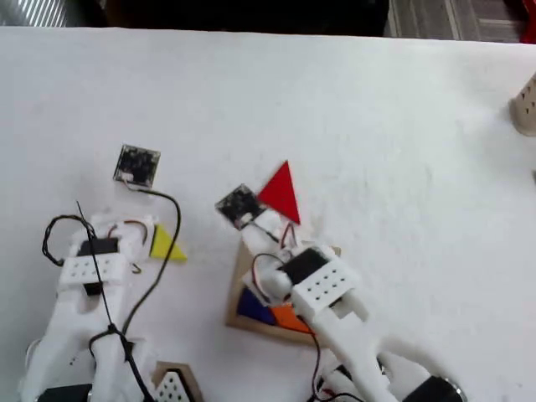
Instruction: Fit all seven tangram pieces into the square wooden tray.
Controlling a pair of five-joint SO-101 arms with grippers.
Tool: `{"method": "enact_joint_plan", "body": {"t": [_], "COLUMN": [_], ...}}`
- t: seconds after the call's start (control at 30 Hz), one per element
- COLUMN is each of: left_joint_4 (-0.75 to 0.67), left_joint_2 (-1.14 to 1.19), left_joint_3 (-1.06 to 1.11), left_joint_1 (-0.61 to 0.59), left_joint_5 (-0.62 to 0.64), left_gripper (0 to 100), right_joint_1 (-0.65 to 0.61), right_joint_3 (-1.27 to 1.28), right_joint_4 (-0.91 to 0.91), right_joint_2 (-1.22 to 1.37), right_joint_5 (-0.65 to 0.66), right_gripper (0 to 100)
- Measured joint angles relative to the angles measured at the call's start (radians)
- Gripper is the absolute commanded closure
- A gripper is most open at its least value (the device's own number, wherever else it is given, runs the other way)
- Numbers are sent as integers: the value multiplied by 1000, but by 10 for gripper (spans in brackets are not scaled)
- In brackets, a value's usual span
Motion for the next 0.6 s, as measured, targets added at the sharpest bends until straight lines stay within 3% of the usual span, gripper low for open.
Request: {"method": "enact_joint_plan", "body": {"t": [0.23,0.6], "left_joint_4": [0,0], "left_joint_2": [0,0], "left_joint_3": [0,0], "left_joint_1": [0,0], "left_joint_5": [0,0], "left_gripper": [977,977], "right_joint_1": [184,153], "right_joint_3": [43,15], "right_joint_4": [-48,-160], "right_joint_2": [-37,186], "right_joint_5": [2,126], "right_gripper": [978,981]}}
